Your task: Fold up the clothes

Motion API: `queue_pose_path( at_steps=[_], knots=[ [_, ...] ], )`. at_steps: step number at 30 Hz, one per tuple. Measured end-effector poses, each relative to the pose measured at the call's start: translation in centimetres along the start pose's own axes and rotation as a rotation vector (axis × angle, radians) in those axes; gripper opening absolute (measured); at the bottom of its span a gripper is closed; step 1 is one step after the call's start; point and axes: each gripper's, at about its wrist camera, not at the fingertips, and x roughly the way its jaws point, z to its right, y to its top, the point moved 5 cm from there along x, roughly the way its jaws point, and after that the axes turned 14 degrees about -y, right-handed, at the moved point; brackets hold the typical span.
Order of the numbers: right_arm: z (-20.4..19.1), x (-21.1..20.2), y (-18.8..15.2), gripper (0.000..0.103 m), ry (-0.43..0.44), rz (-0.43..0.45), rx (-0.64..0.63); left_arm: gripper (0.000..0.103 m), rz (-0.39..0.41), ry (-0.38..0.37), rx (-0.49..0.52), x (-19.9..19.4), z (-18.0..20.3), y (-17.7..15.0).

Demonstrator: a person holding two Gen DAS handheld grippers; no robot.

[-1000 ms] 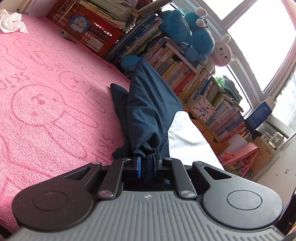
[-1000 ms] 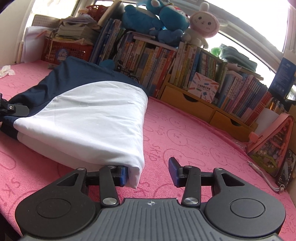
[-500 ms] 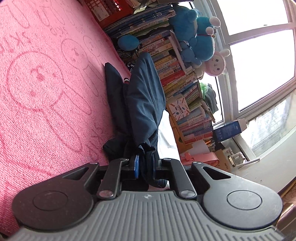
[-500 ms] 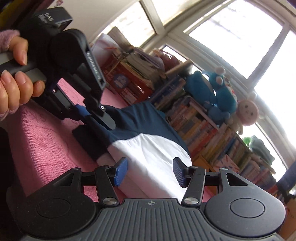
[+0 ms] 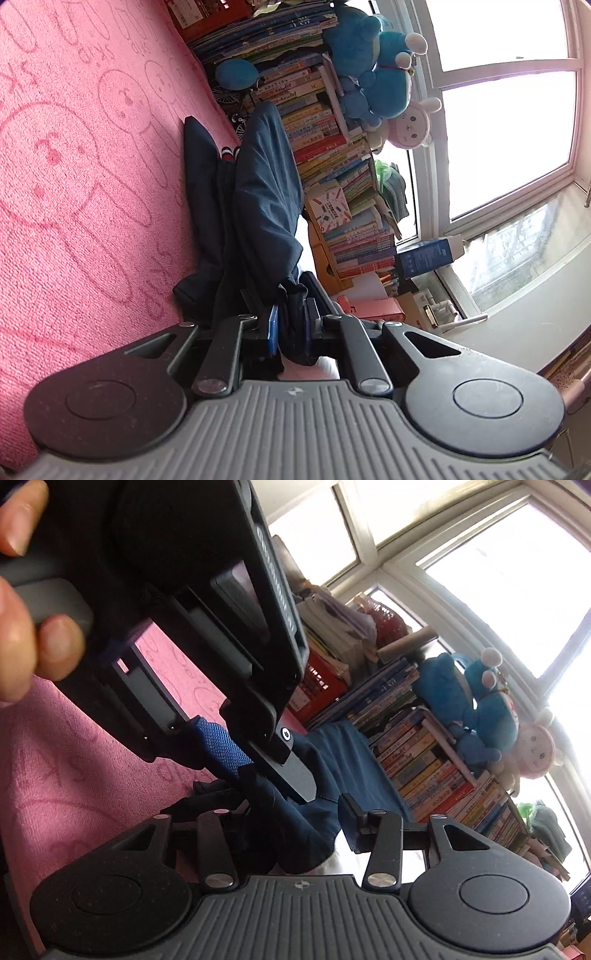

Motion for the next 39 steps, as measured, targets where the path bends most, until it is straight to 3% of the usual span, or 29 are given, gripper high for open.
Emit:
queue_pose_path(
  at_steps=[2, 6, 9, 11, 14, 17, 20, 21, 22, 23, 27, 31, 33, 34, 37, 39],
  knots=[
    [-0.3, 0.9, 0.0, 0.023, -0.001, -0.019, -0.014, 0.013, -0.028, -0.012, 0.03, -0.4, 0.6, -0.1],
    [-0.5, 1.5, -0.1, 0.014, -0.028, -0.005, -0.022, 0.014, -0.063, -0.068, 0.091, -1.5, 2.1, 0.0],
    [-0.8, 1.3, -0.2, 0.011, -0.058, 0.028, -0.048, 0.029, -0.026, -0.084, 0.125, -2.3, 3.2, 1.7],
    [-0.9, 1.1, -0.3, 0.01, -0.073, 0.048, -0.064, 0.042, -0.019, 0.026, 0.186, -1.9, 3.7, 3.9],
    [-1.3, 0.7, -0.5, 0.01, -0.084, 0.066, -0.09, 0.052, -0.042, 0.201, 0.302, 0.4, 3.4, 6.7],
    [-1.6, 0.4, -0.7, 0.01, -0.09, 0.083, -0.119, 0.055, -0.11, 0.263, 0.327, 3.7, 1.1, 8.7],
    [-1.9, 0.1, -0.9, 0.01, -0.083, 0.092, -0.141, 0.051, -0.154, 0.285, 0.3, 6.1, -1.2, 9.9],
    [-1.9, 0.0, -0.9, 0.01, -0.083, 0.095, -0.146, 0.043, -0.159, 0.298, 0.297, 6.7, -1.8, 10.1],
    [-1.8, 0.1, -0.9, 0.01, -0.08, 0.095, -0.148, 0.025, -0.163, 0.311, 0.295, 7.2, -2.4, 10.4],
    [-1.8, 0.3, -0.9, 0.01, -0.078, 0.095, -0.15, 0.015, -0.166, 0.311, 0.293, 7.5, -2.6, 10.5],
    [-1.6, 0.6, -0.8, 0.014, -0.103, 0.095, -0.157, 0.014, -0.157, 0.281, 0.277, 7.3, -2.7, 10.0],
    [-2.3, 1.1, -0.1, 0.037, -0.124, 0.107, -0.193, 0.013, -0.166, 0.258, 0.242, 7.0, -2.7, 9.7],
    [-2.3, 2.0, 0.5, 0.042, -0.111, 0.086, -0.18, 0.013, -0.169, 0.242, 0.221, 6.9, -2.8, 9.6],
    [-2.3, 2.5, 0.7, 0.041, -0.104, 0.075, -0.174, 0.013, -0.172, 0.234, 0.214, 6.9, -2.8, 9.6],
    [-2.3, 3.4, 1.1, 0.018, -0.052, 0.017, -0.122, 0.018, -0.18, 0.245, 0.212, 7.1, -3.0, 9.9],
    [-2.6, 3.2, 1.0, 0.014, -0.042, 0.01, -0.116, 0.025, -0.182, 0.269, 0.209, 7.5, -3.3, 10.2]
  ],
)
